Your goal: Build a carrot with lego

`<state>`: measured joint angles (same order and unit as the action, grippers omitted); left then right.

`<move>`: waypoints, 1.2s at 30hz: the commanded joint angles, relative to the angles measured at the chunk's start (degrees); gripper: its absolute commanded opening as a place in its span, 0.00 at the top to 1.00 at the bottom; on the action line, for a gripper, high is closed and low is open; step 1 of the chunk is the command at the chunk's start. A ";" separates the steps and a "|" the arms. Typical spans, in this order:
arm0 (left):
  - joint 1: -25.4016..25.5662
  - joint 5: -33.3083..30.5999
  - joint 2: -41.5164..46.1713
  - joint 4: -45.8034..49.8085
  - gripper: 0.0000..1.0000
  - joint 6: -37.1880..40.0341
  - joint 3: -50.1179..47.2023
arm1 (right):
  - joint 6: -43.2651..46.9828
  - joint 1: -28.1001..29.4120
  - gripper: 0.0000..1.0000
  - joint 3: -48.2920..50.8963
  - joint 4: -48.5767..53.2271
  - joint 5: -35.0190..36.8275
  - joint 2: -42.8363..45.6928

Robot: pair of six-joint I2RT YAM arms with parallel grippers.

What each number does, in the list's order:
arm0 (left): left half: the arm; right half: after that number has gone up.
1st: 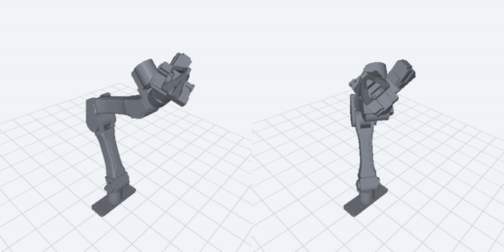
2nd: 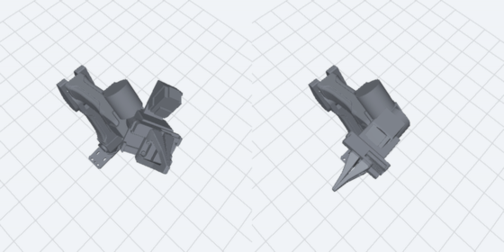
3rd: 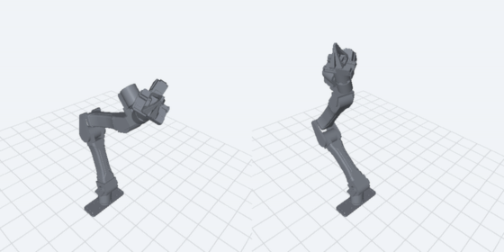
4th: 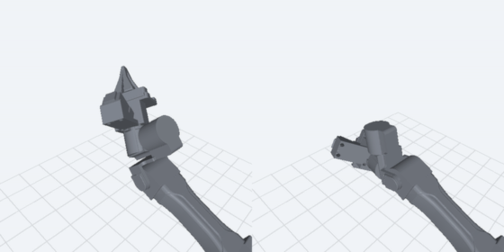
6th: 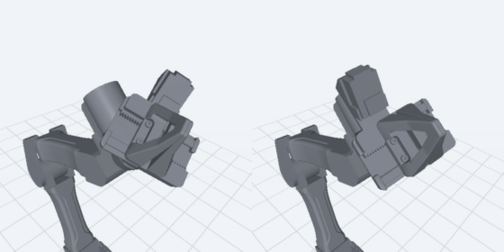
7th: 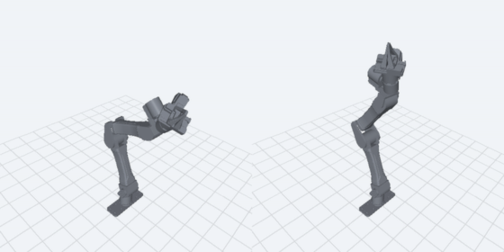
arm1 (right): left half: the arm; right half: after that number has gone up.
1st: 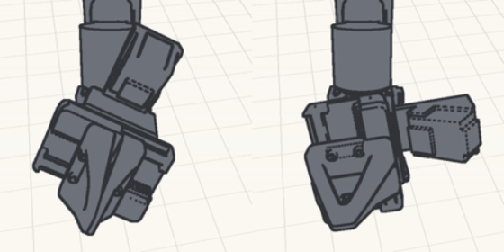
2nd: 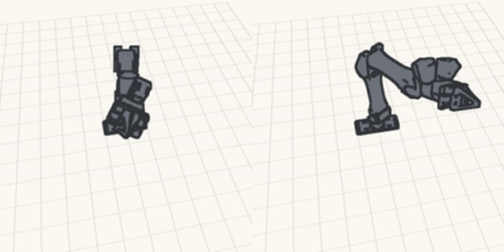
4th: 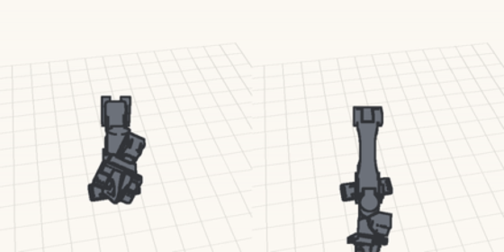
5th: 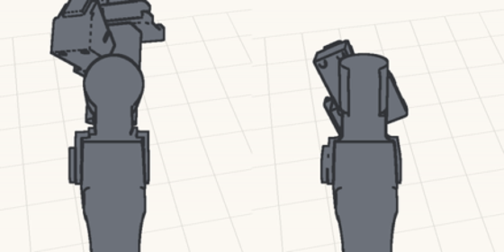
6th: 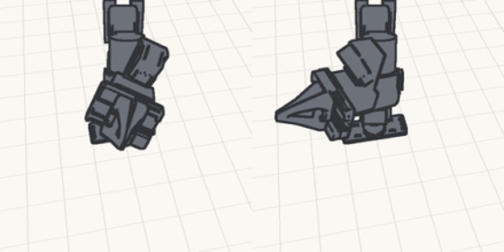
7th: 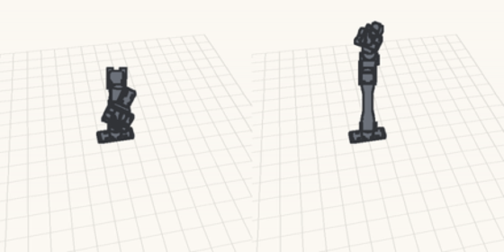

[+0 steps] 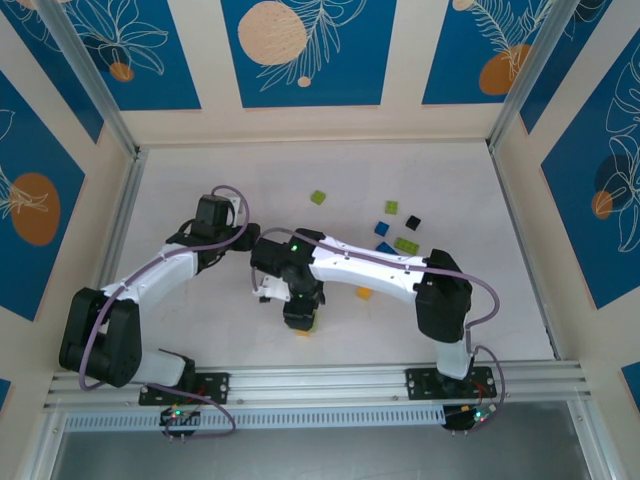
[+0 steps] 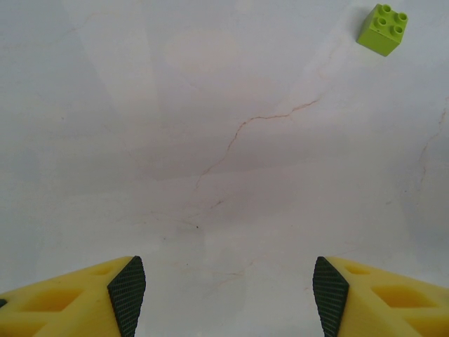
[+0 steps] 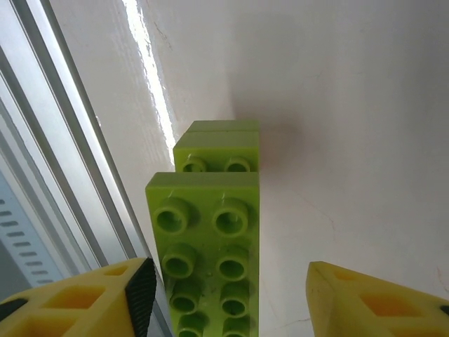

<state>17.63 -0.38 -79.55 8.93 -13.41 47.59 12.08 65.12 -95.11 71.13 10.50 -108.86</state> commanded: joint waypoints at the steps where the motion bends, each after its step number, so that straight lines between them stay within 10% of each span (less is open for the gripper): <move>1: -0.88 1.00 1.59 -0.82 0.33 0.23 -0.69 | 7.15 -0.13 0.37 0.28 1.47 -1.36 2.98; 14: -1.15 5.60 10.94 -8.91 0.28 2.36 -7.63 | -1.91 -4.21 0.28 -7.54 -1.94 10.79 14.46; 29: -1.18 46.80 28.94 -42.13 0.17 5.48 -26.95 | -18.34 -23.52 0.30 6.98 -8.30 10.80 19.31; 36: 12.93 45.19 28.65 -42.39 0.18 15.61 -30.50 | -25.32 -28.38 0.30 8.07 -12.77 4.62 18.24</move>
<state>26.13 43.00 -51.86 -32.10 -4.93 17.67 -9.06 36.71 -86.65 60.90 19.05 -90.70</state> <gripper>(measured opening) 0.823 0.703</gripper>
